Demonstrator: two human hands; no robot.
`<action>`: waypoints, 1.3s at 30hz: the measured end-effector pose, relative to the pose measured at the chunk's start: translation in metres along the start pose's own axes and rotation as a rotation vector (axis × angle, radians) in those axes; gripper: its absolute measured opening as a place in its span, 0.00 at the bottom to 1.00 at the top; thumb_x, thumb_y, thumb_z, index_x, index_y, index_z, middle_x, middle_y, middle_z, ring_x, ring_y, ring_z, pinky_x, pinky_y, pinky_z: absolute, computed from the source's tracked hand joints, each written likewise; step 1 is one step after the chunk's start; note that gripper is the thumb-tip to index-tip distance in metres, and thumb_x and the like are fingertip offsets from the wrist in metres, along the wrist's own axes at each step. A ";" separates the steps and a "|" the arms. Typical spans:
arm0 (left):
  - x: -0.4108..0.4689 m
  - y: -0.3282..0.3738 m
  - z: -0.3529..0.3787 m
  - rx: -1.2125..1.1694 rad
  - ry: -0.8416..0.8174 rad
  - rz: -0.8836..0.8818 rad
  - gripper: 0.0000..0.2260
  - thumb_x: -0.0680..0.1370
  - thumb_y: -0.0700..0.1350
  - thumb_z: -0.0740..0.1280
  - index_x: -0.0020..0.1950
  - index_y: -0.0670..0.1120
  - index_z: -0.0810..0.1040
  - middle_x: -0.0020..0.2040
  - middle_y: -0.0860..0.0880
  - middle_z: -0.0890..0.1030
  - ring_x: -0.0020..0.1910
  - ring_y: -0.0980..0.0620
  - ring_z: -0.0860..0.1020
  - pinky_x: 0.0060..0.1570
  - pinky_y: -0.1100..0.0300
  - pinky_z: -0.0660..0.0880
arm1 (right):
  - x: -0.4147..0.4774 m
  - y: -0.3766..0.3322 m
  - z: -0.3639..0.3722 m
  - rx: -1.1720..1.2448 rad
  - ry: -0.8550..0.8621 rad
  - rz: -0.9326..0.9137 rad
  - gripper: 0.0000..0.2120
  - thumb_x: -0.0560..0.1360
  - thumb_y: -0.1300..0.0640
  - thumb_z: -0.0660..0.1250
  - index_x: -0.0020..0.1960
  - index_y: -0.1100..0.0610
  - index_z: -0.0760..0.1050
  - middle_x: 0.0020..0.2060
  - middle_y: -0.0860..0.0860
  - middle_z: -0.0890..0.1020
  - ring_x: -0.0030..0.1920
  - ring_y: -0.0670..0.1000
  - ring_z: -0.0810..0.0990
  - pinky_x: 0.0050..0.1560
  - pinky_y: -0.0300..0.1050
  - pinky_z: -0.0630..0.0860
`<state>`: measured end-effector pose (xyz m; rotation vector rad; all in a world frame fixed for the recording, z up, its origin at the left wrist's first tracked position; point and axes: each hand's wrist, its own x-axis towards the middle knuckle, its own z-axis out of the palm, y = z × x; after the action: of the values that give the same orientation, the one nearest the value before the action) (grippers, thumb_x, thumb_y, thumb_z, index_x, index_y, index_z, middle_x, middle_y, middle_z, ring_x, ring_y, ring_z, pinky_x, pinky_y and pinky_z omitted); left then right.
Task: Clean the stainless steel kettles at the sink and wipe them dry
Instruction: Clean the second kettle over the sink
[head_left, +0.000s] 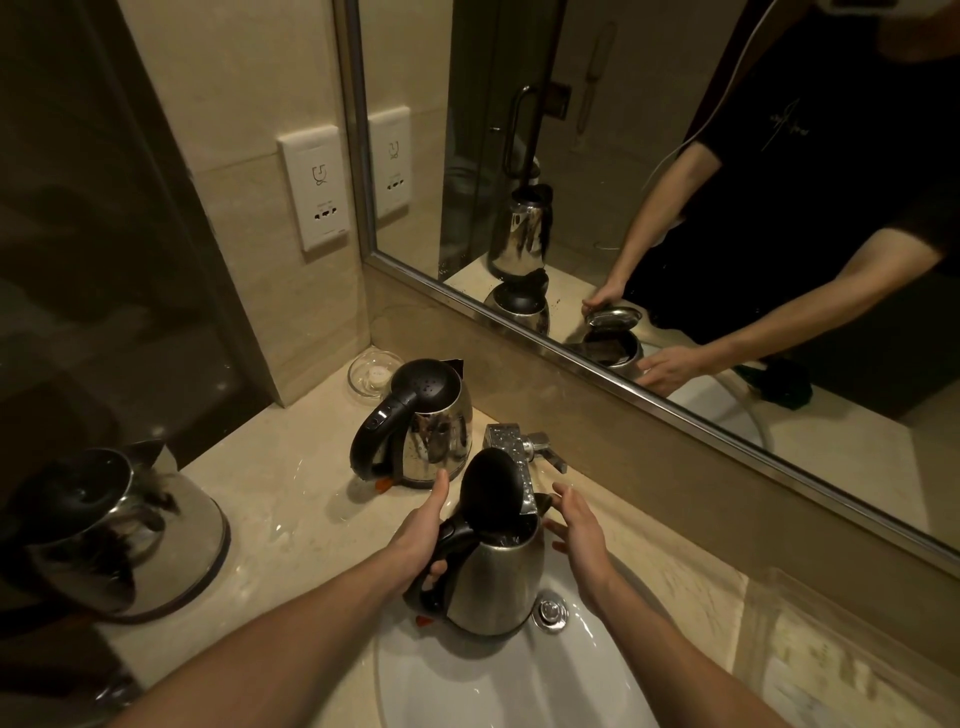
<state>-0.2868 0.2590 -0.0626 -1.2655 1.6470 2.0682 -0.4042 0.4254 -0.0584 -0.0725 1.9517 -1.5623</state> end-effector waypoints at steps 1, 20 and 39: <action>-0.001 0.000 0.000 0.000 0.002 -0.001 0.30 0.75 0.76 0.47 0.47 0.53 0.76 0.29 0.46 0.72 0.22 0.52 0.68 0.28 0.60 0.65 | 0.000 0.000 0.000 0.001 -0.001 0.002 0.21 0.83 0.46 0.48 0.70 0.53 0.67 0.67 0.54 0.72 0.58 0.53 0.73 0.65 0.55 0.67; -0.011 0.004 0.001 -0.010 0.004 0.025 0.29 0.77 0.73 0.47 0.52 0.53 0.75 0.31 0.45 0.72 0.23 0.52 0.67 0.27 0.60 0.64 | 0.003 0.004 0.001 0.013 0.015 0.012 0.20 0.82 0.45 0.49 0.68 0.52 0.69 0.64 0.53 0.73 0.56 0.53 0.75 0.58 0.50 0.69; -0.004 0.000 0.001 0.012 0.021 0.016 0.32 0.75 0.75 0.48 0.57 0.53 0.77 0.31 0.45 0.73 0.22 0.52 0.67 0.27 0.60 0.64 | 0.004 0.004 0.002 0.025 0.024 0.019 0.20 0.82 0.45 0.49 0.68 0.52 0.69 0.62 0.51 0.74 0.56 0.53 0.75 0.59 0.52 0.70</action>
<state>-0.2849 0.2607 -0.0597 -1.2791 1.6810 2.0583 -0.4056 0.4233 -0.0640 -0.0248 1.9446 -1.5818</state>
